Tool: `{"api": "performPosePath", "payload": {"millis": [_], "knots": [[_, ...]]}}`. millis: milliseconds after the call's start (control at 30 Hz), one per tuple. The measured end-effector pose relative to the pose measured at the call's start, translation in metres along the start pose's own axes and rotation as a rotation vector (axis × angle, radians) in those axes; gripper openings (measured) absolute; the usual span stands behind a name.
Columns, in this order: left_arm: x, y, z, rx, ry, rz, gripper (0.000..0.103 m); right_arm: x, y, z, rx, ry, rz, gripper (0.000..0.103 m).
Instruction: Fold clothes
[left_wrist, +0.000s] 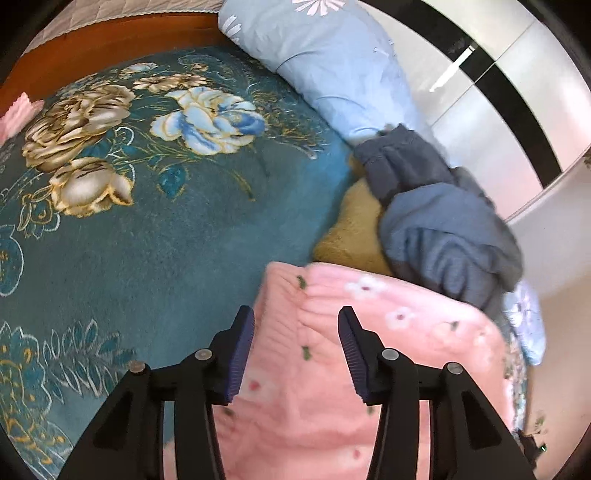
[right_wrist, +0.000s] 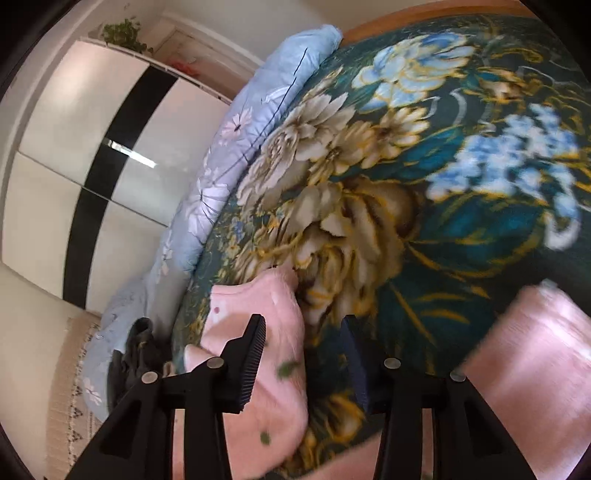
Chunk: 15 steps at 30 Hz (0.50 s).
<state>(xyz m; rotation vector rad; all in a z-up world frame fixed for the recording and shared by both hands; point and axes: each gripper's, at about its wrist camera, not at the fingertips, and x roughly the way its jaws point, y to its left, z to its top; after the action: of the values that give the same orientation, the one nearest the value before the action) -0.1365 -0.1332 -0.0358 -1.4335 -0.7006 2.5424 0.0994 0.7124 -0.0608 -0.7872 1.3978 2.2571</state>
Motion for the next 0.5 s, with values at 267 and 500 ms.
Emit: {"api": "performPosePath", "payload": {"millis": [267,500], "knots": [[-0.015,-0.014,-0.010,0.019,0.014,-0.042,0.051,0.046,0.032,0.007,-0.049,0.058,-0.107,0.039],[-0.009,-0.026,-0.019,0.055,0.033,-0.057,0.051,0.014,0.060,0.014,-0.237,-0.033,-0.104,0.007]]}}
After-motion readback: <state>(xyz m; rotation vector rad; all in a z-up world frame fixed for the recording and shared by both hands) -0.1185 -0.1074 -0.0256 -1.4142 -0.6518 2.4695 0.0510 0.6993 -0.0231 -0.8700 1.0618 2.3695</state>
